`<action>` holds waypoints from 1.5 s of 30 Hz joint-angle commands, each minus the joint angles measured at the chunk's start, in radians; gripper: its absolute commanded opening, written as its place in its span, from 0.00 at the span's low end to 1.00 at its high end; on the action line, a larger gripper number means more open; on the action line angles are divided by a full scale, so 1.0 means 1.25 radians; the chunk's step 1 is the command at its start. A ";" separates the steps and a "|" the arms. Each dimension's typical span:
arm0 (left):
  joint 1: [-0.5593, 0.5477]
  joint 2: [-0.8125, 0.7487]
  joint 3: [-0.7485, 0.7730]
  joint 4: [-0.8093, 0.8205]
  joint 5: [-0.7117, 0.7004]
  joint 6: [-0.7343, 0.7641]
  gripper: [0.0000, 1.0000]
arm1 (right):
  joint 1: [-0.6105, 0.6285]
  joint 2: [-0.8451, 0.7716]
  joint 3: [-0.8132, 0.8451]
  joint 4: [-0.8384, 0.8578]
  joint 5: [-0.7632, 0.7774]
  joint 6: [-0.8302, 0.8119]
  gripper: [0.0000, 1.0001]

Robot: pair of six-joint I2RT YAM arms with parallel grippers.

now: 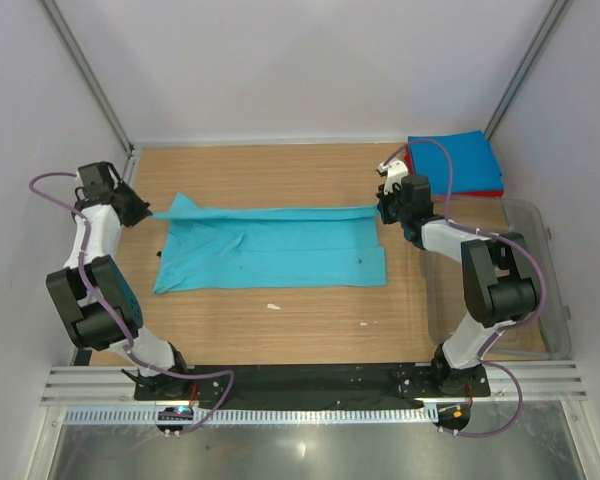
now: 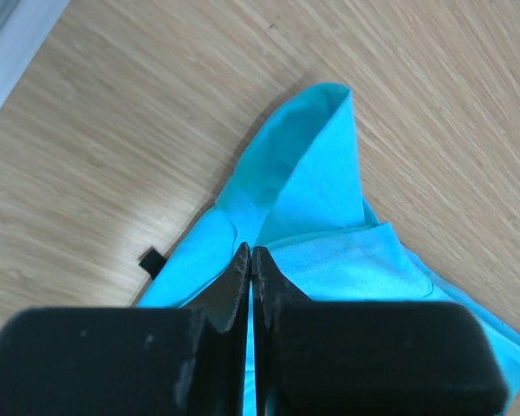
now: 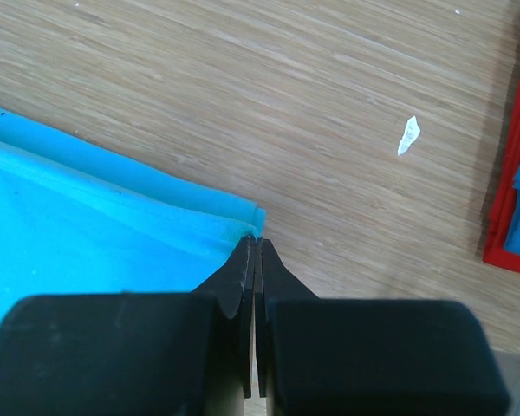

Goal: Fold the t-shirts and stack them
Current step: Fold the tshirt

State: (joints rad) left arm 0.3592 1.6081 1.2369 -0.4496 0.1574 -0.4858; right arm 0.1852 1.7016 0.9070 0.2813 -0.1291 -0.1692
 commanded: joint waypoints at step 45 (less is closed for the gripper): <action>0.029 -0.072 -0.124 -0.110 0.038 -0.061 0.00 | 0.040 -0.202 0.028 -0.399 0.149 0.252 0.25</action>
State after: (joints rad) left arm 0.3889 1.5463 1.0885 -0.5892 0.1783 -0.5716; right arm 0.2279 1.4940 0.8993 -0.1909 0.0212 0.0719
